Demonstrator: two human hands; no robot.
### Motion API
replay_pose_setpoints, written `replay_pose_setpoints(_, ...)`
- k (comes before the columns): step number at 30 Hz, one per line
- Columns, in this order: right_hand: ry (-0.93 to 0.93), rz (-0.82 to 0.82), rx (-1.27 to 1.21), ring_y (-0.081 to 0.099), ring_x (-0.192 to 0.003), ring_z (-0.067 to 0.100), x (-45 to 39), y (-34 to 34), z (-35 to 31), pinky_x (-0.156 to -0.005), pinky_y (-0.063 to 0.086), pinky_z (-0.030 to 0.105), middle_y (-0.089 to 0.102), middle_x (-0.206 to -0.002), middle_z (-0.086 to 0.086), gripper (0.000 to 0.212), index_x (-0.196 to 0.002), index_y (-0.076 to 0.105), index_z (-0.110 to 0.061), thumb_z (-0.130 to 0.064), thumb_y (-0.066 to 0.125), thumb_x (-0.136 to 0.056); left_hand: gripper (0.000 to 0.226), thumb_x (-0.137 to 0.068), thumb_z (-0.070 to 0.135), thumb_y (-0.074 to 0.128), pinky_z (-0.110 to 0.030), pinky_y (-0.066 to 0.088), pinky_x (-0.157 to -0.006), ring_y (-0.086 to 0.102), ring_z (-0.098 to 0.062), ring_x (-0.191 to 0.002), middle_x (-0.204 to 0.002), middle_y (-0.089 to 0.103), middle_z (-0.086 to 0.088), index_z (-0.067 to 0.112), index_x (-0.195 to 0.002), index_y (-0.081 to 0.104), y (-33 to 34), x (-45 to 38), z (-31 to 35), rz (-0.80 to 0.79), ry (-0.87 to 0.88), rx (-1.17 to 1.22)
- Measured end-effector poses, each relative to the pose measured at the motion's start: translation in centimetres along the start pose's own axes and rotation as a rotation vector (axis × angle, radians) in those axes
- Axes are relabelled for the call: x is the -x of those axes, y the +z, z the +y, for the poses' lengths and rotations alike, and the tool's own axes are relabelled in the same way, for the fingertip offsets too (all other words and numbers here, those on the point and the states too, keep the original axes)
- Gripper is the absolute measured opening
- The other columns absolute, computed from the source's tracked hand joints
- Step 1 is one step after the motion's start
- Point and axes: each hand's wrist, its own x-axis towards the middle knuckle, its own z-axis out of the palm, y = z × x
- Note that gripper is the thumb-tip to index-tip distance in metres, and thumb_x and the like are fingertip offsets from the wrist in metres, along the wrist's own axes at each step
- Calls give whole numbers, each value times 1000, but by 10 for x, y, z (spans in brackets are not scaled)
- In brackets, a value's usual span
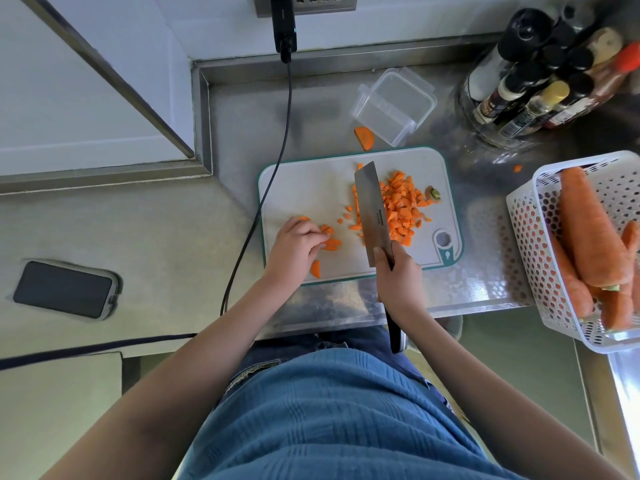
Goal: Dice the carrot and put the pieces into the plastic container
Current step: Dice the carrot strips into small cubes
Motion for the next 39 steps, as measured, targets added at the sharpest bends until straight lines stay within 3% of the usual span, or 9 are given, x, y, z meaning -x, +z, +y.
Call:
replay_pose_setpoints(4, -21, -15, 3, 43, -56, 19, 2, 8, -4, -51, 32, 32, 47, -64, 0, 27, -74, 42, -17, -23, 42, -101, 31, -76, 0, 73, -33, 46, -91, 61, -30, -94, -99, 69, -6, 5, -106, 71, -3, 2, 1, 5, -16, 26)
replay_pose_setpoints(8, -26, -57, 62, 43, -54, 16, 6, 15, -6, -48, 26, 27, 49, -65, 3, 21, -85, 46, -13, -24, 39, -102, 39, -76, -8, 68, -31, 43, -91, 59, -32, -100, -109, 65, -13, 2, -114, 66, -7, 11, 3, 18, -126, 26)
replay_pose_setpoints(15, -22, -87, 110, 46, -55, 14, 5, 25, -8, -46, 28, 26, 51, -67, 2, 20, -91, 47, -11, -24, 37, -102, 19, -80, -2, 66, -39, 47, -83, 61, -36, -97, -96, 68, -16, 2, -97, 71, -5, 1, 4, -43, -179, 19)
replay_pose_setpoints(19, -32, -110, 112, 52, -61, 19, 6, 32, -11, -49, 34, 27, 56, -73, 5, 18, -92, 47, -13, -23, 36, -102, 14, -78, -2, 69, -34, 51, -70, 64, -31, -81, -85, 68, -14, 2, -91, 71, -7, -4, 8, -13, -145, 46)
replay_pose_setpoints(23, -38, -109, 109, 51, -59, 16, 6, 32, -12, -49, 34, 27, 57, -72, 5, 18, -93, 48, -13, -23, 36, -102, 18, -78, -1, 70, -40, 55, -76, 64, -33, -88, -90, 70, -14, 2, -95, 73, -4, -1, 4, -1, -110, 19)
replay_pose_setpoints(29, -61, -38, 59, 44, -52, 15, 9, 28, -18, -45, 27, 24, 50, -64, 1, 19, -93, 47, -12, -25, 37, -103, 28, -74, 8, 76, -30, 51, -82, 62, -26, -91, -95, 68, -5, 6, -103, 72, -7, 9, 4, 55, -85, 50)
replay_pose_setpoints(39, -104, -86, 163, 54, -60, 29, 10, 43, -28, -46, 39, 32, 59, -70, 12, 18, -103, 43, -11, -26, 33, -103, 25, -70, 6, 80, -38, 52, -84, 65, -27, -102, -103, 71, -11, 4, -94, 73, -1, 6, 2, -27, -46, 53)
